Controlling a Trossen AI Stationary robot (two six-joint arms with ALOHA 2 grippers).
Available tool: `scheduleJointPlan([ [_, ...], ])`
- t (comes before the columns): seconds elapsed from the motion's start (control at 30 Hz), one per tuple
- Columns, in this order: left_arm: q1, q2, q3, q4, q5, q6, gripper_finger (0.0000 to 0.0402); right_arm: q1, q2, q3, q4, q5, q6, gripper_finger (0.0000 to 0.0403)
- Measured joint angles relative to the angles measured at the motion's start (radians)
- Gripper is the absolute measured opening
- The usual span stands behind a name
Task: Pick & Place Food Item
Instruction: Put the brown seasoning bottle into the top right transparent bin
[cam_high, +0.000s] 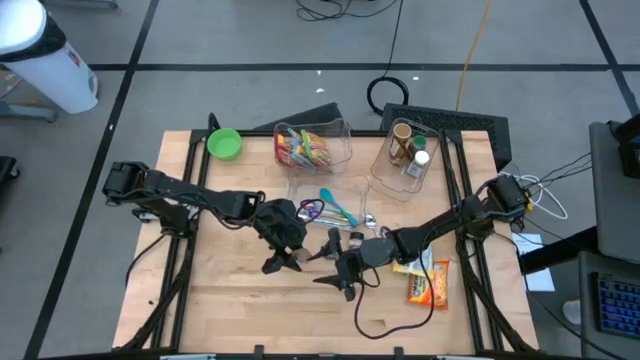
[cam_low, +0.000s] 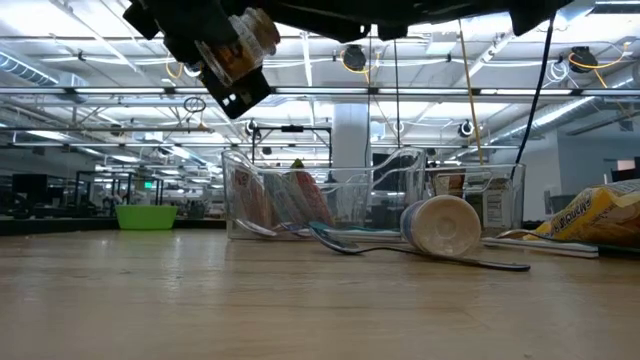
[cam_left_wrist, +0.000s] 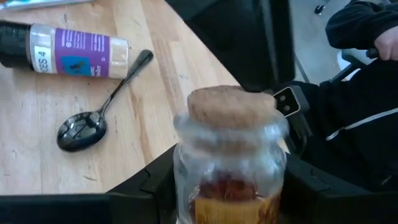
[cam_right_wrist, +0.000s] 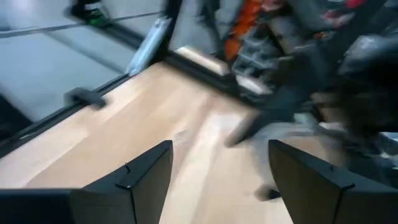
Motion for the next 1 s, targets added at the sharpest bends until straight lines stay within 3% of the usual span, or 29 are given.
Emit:
scheduleJointPlan([
  [0.23, 0.014, -0.024, 0.007, 0.032, -0.020, -0.008, 0.0190, 0.024, 0.012, -0.008, -0.047, -0.028, 0.002, 0.0254],
  [0.43, 0.010, -0.022, 0.005, 0.002, 0.026, -0.016, 0.0190, 0.018, 0.006, -0.003, -0.015, 0.074, -0.034, 0.0254],
  [0.77, 0.011, -0.021, 0.003, -0.130, -0.020, -0.006, 0.0190, 0.030, -0.013, -0.002, 0.018, 0.089, -0.095, 0.0254],
  [1.0, 0.010, -0.021, 0.003, -0.140, -0.016, -0.001, 0.0190, 0.042, -0.042, -0.002, 0.027, 0.161, -0.188, 0.0254],
])
